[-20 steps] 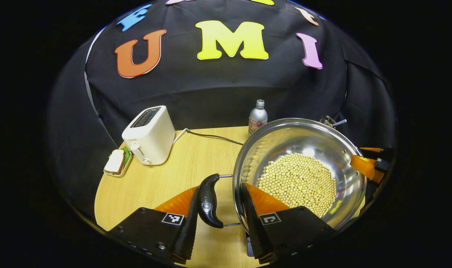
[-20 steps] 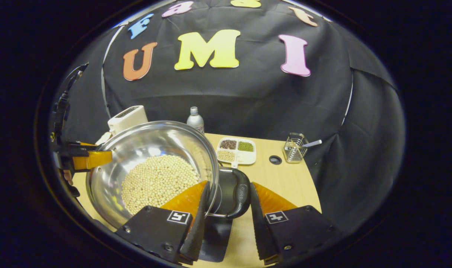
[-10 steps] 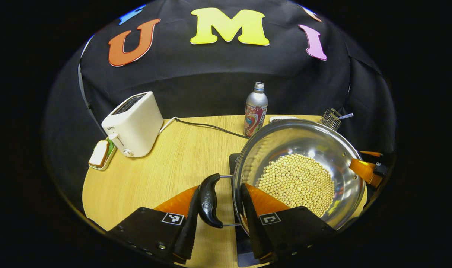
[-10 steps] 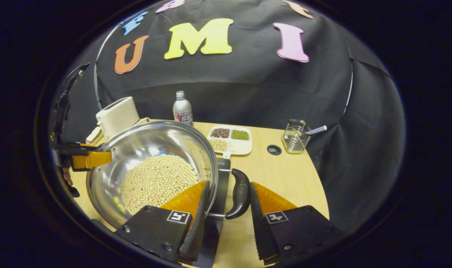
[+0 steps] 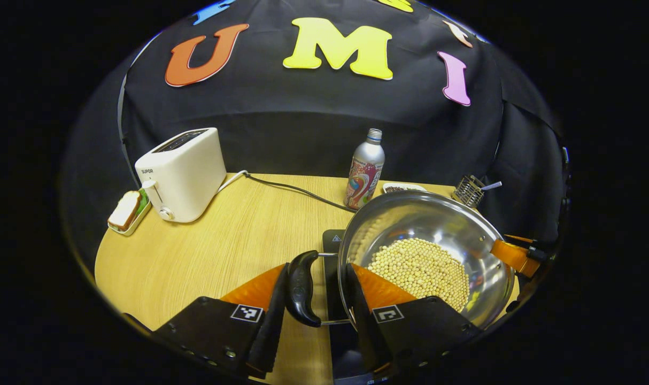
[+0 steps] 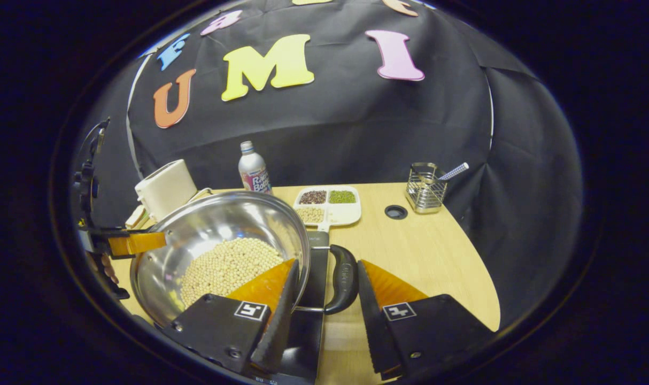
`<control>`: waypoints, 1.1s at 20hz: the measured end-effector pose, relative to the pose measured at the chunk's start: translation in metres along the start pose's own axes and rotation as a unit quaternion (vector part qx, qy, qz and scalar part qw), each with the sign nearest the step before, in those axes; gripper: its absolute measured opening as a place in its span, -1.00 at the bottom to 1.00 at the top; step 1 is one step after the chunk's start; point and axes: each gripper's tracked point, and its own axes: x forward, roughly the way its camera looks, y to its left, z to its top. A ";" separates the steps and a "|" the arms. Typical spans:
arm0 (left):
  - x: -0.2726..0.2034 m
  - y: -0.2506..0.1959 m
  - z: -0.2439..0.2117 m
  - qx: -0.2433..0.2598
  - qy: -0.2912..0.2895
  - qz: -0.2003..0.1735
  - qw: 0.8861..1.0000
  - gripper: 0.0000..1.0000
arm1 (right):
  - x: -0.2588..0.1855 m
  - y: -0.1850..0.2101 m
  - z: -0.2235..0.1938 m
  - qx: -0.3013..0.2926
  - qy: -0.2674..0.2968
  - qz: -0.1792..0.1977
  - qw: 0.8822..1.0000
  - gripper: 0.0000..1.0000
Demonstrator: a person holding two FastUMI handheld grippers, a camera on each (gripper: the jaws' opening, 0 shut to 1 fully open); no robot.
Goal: First push the handle of the pot to place it horizontally, then grasp the pot with both hands and set it on the induction cooktop.
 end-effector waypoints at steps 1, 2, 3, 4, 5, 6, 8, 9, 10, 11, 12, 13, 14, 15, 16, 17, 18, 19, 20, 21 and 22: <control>0.000 -0.002 0.002 -0.012 -0.013 -0.009 1.000 0.23 | -0.001 0.000 0.000 0.000 -0.005 0.004 1.000 0.33; 0.001 -0.003 0.005 -0.027 -0.029 -0.016 0.999 0.04 | -0.003 0.001 0.000 -0.002 -0.009 0.010 1.000 0.34; 0.001 0.000 0.008 -0.045 -0.045 -0.020 0.998 0.29 | -0.004 0.003 0.000 -0.001 -0.013 0.021 1.000 0.46; 0.000 0.005 0.011 -0.064 -0.060 -0.019 0.996 0.41 | -0.007 0.004 -0.003 0.001 -0.015 0.026 1.000 0.49; -0.003 0.011 0.014 -0.080 -0.073 -0.018 0.994 0.72 | -0.009 0.005 -0.003 -0.001 -0.021 0.032 0.999 0.55; -0.005 0.014 0.014 -0.092 -0.084 -0.023 0.992 0.84 | -0.013 0.005 -0.004 -0.006 -0.027 0.033 0.999 0.60; -0.017 0.020 0.018 -0.106 -0.106 -0.031 0.988 0.87 | -0.021 0.006 -0.005 -0.010 -0.046 0.032 0.998 0.77; -0.026 0.023 0.020 -0.109 -0.118 -0.034 0.986 0.89 | -0.026 0.007 -0.005 -0.009 -0.052 0.031 0.998 0.84; -0.035 0.024 0.021 -0.108 -0.126 -0.037 0.985 0.91 | -0.032 0.008 -0.003 -0.006 -0.062 0.032 0.998 0.84; -0.045 0.024 0.018 -0.102 -0.130 -0.037 0.986 0.90 | -0.037 0.006 -0.001 -0.004 -0.069 0.023 0.997 0.84; -0.056 0.027 0.016 -0.095 -0.137 -0.029 0.986 0.91 | -0.041 0.003 0.000 -0.004 -0.079 0.012 0.997 0.84; -0.067 0.030 0.014 -0.087 -0.144 -0.020 0.986 0.90 | -0.047 -0.001 0.000 -0.005 -0.081 -0.001 0.997 0.84; -0.078 0.030 0.011 -0.077 -0.147 -0.014 0.986 0.90 | -0.055 -0.001 -0.002 -0.002 -0.083 -0.006 0.997 0.85; -0.090 0.031 0.009 -0.065 -0.151 -0.009 0.986 0.90 | -0.064 0.001 -0.003 0.002 -0.084 -0.007 0.996 0.83; -0.102 0.033 0.007 -0.057 -0.156 0.000 0.986 0.90 | -0.074 0.001 -0.004 0.004 -0.089 -0.008 0.996 0.83; -0.114 0.035 0.005 -0.052 -0.160 0.007 0.986 0.92 | -0.085 0.003 -0.003 0.006 -0.098 -0.004 0.995 0.84; -0.124 0.035 0.004 -0.048 -0.166 0.011 0.985 0.92 | -0.096 0.007 -0.002 0.005 -0.107 -0.001 0.994 0.84; -0.135 0.037 0.004 -0.048 -0.174 0.016 0.983 0.92 | -0.107 0.009 -0.001 0.001 -0.115 -0.001 0.993 0.85; -0.145 0.036 0.004 -0.048 -0.180 0.017 0.982 0.92 | -0.117 0.011 -0.001 -0.003 -0.125 -0.001 0.992 0.87; -0.156 0.032 0.003 -0.048 -0.186 0.015 0.981 0.92 | -0.129 0.013 0.000 -0.007 -0.133 -0.003 0.991 0.86; -0.164 0.030 0.002 -0.049 -0.191 0.015 0.980 0.92 | -0.140 0.017 0.001 -0.009 -0.142 -0.002 0.990 0.89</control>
